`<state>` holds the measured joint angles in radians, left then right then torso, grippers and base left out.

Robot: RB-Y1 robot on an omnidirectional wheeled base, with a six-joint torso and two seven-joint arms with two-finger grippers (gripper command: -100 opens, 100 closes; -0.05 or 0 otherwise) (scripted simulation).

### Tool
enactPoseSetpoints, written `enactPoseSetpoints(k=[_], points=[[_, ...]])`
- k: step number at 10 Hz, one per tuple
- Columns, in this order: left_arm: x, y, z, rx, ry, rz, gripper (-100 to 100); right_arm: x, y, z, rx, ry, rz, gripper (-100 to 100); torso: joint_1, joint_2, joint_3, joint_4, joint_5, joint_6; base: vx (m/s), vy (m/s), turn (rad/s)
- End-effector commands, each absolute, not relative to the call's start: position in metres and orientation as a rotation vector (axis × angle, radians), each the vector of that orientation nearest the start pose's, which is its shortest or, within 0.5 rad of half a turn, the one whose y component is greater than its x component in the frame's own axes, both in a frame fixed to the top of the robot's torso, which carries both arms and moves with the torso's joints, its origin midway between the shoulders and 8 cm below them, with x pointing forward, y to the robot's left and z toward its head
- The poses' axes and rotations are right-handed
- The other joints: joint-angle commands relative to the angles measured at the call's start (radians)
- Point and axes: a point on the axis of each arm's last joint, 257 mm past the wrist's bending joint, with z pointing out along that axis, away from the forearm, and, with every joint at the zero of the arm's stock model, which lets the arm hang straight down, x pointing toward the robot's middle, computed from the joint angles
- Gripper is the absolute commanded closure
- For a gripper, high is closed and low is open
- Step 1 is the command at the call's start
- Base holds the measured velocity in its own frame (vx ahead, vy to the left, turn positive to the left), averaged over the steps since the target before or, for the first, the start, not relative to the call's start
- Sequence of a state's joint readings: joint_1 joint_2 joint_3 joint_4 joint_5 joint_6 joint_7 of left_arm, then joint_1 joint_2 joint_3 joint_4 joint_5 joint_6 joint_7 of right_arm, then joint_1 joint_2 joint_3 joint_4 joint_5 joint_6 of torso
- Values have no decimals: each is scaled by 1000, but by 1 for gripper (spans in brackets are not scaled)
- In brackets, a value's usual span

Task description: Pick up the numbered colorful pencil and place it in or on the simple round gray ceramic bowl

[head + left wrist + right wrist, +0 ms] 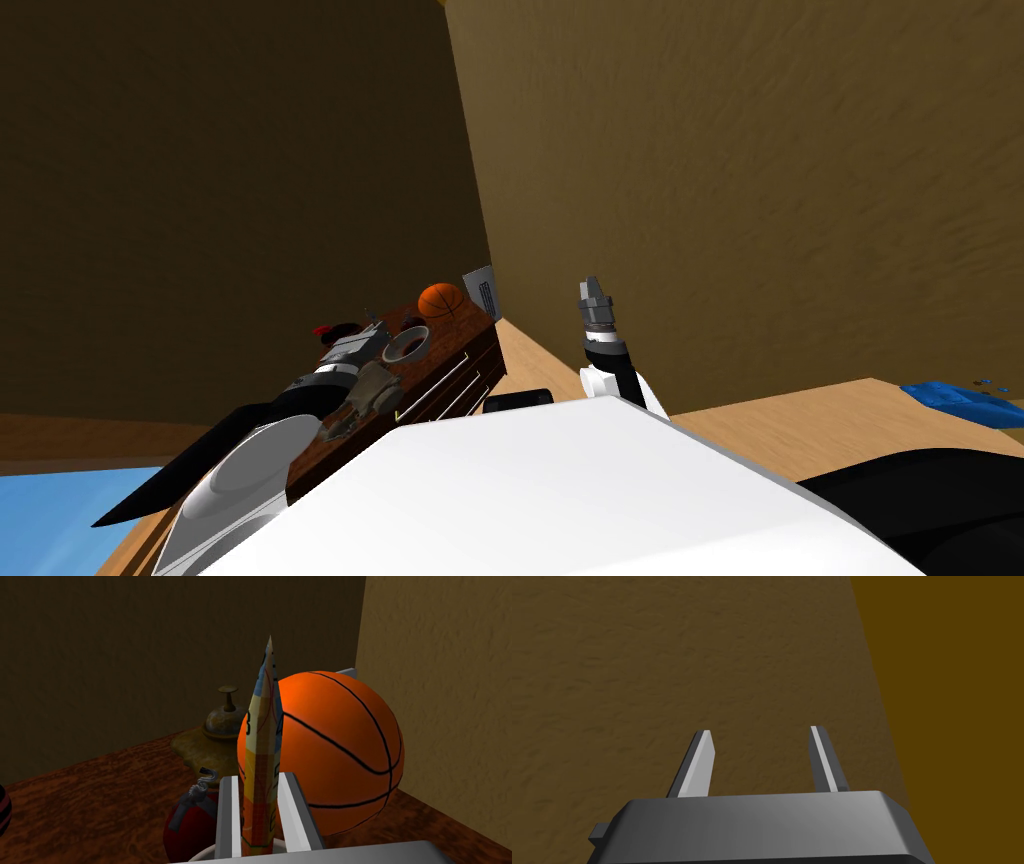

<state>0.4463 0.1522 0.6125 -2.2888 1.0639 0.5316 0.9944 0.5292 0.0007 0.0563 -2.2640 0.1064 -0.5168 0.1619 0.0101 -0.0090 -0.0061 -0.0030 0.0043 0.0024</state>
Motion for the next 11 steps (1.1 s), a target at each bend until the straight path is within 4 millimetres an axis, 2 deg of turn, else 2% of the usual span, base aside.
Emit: enactPoseSetpoints(k=[1,5,6,7,9,10,11], points=[[365,452,-98,-2133,-208,-2108,-100,346,-251,10,549,730,1129,0,0,0,0,0,0,0,8,5,-2],[365,452,-98,-2133,-208,-2108,-100,346,-251,10,549,730,1129,0,-2,4,2,1,-1,0,0,0,0],[365,452,-98,-2133,-208,-2108,0,346,-251,10,549,730,1129,0,-2,4,2,1,-1,0,0,0,0],[360,465,-93,-2122,-228,-2091,-100,346,-251,10,549,730,1129,0,-2,4,2,1,-1,0,-23,-16,-199],[348,491,-83,-2097,-271,-2059,-100,346,-251,10,549,730,1129,0,-4,7,4,2,-1,0,-68,-40,-233],[348,491,-83,-2097,-271,-2059,-100,346,-251,10,549,730,1129,0,-5,9,5,2,-1,0,-56,-31,-86],[342,504,-77,-2083,-293,-2044,-100,346,-251,10,549,730,1129,0,-4,8,5,2,-1,0,-41,-31,-178]])
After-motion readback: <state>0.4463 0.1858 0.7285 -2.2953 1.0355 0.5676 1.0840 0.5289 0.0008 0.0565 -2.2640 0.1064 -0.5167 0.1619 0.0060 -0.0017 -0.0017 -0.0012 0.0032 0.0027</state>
